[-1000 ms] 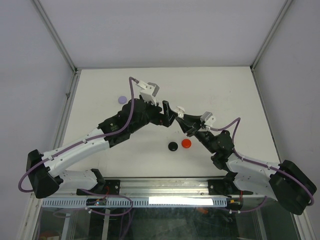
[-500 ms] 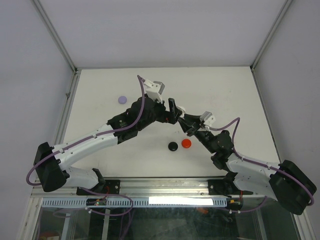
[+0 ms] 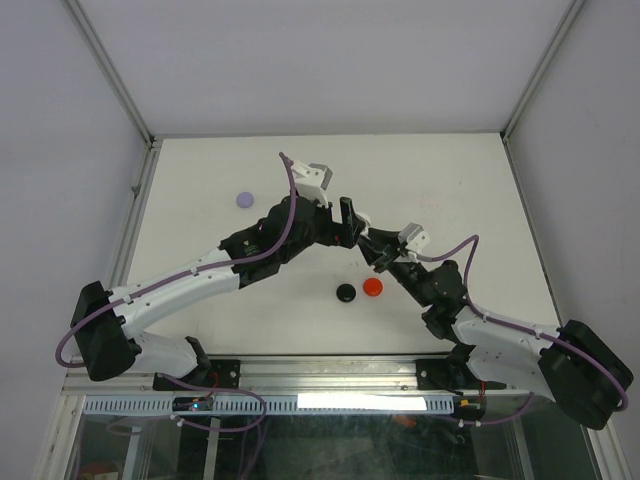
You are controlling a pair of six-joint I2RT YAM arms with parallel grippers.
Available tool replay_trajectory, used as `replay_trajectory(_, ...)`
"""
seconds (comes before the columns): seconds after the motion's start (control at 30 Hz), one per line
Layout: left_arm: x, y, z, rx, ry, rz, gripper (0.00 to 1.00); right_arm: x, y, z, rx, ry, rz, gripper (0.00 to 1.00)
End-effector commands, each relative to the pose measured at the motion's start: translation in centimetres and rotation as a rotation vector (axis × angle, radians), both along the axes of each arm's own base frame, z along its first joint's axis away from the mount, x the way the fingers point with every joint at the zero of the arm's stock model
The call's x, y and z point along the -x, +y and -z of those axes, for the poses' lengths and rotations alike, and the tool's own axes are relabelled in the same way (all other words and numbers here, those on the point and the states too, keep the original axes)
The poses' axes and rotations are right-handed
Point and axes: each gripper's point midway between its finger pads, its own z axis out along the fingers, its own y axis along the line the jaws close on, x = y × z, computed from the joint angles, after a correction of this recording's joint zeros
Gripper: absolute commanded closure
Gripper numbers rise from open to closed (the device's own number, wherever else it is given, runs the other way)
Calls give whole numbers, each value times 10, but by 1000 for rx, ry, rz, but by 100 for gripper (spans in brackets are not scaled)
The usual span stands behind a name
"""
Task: Insert the wireless bluetooth earbuds into the charging case
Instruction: Place the earbud in the charging case.
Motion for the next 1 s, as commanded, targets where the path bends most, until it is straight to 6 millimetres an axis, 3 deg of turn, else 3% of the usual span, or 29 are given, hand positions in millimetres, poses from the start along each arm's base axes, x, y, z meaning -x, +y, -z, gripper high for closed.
replay_trajectory(0.0, -2, 5, -27, 51, -47, -35, 12, -3, -8, -38, -70, -86, 45, 100)
replay_trajectory(0.5, 11, 21, -22, 33, -39, -25, 12, -5, -13, -41, -72, -97, 73, 100)
replay_trajectory(0.97, -1, 35, -16, 14, -26, -94, 11, -3, -12, -42, -78, -94, 57, 100)
